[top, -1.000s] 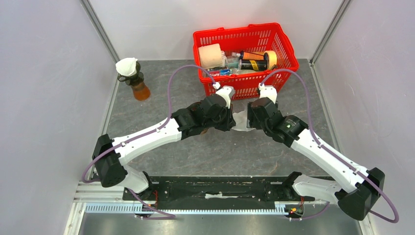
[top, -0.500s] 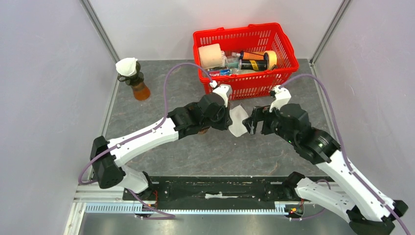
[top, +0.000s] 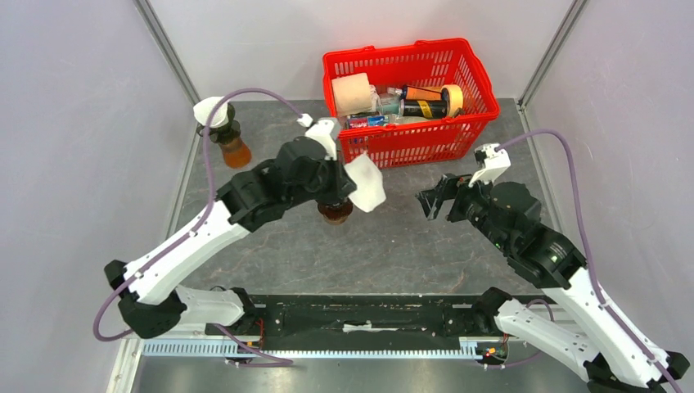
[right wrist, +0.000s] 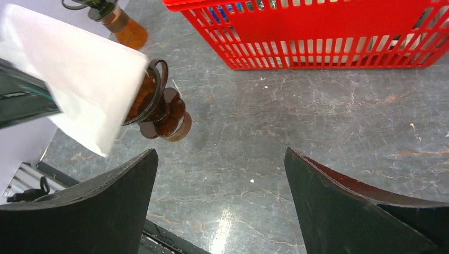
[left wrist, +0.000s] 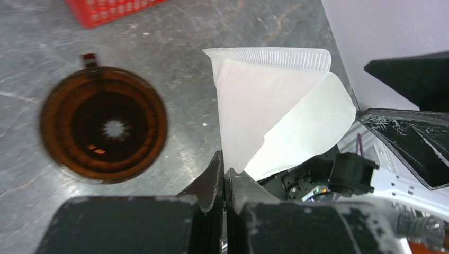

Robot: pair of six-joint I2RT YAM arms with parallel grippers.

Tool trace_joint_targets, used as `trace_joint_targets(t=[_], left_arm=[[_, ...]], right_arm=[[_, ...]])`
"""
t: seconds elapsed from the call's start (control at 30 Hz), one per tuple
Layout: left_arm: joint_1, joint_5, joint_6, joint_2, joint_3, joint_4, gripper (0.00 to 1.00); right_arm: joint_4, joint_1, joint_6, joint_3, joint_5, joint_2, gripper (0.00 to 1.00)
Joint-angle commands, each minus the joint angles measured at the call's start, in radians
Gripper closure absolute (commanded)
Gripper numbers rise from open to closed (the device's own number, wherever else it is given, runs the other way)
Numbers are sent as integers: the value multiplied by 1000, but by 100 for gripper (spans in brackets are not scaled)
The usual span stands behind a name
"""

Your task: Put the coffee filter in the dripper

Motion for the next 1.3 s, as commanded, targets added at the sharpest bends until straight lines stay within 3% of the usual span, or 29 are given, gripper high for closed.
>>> trace_joint_targets(t=[0.0, 0.3, 0.43, 0.83, 1.03, 1.1, 1.17, 1.27], left_arm=[[86, -16, -67, -50, 35, -138, 98], [230, 72, -94, -95, -33, -198, 98], [311, 195, -99, -67, -80, -167, 98], [348, 333, -117, -41, -140, -161, 98], [361, 274, -114, -38, -137, -194, 97], [364, 261, -116, -40, -131, -192, 87], [364, 248, -111, -47, -120, -193, 69], [364, 236, -106, -78, -106, -189, 35]], right_arm=[[53, 0, 43, -13, 64, 67, 3], [76, -1, 87, 61, 72, 223, 3], [87, 0, 87, 65, 75, 243, 3], [135, 0, 61, 158, 48, 355, 3], [175, 0, 22, 171, -16, 401, 3], [201, 0, -10, 178, -79, 416, 3], [209, 0, -38, 206, -156, 440, 3], [208, 0, -59, 267, -258, 487, 3]])
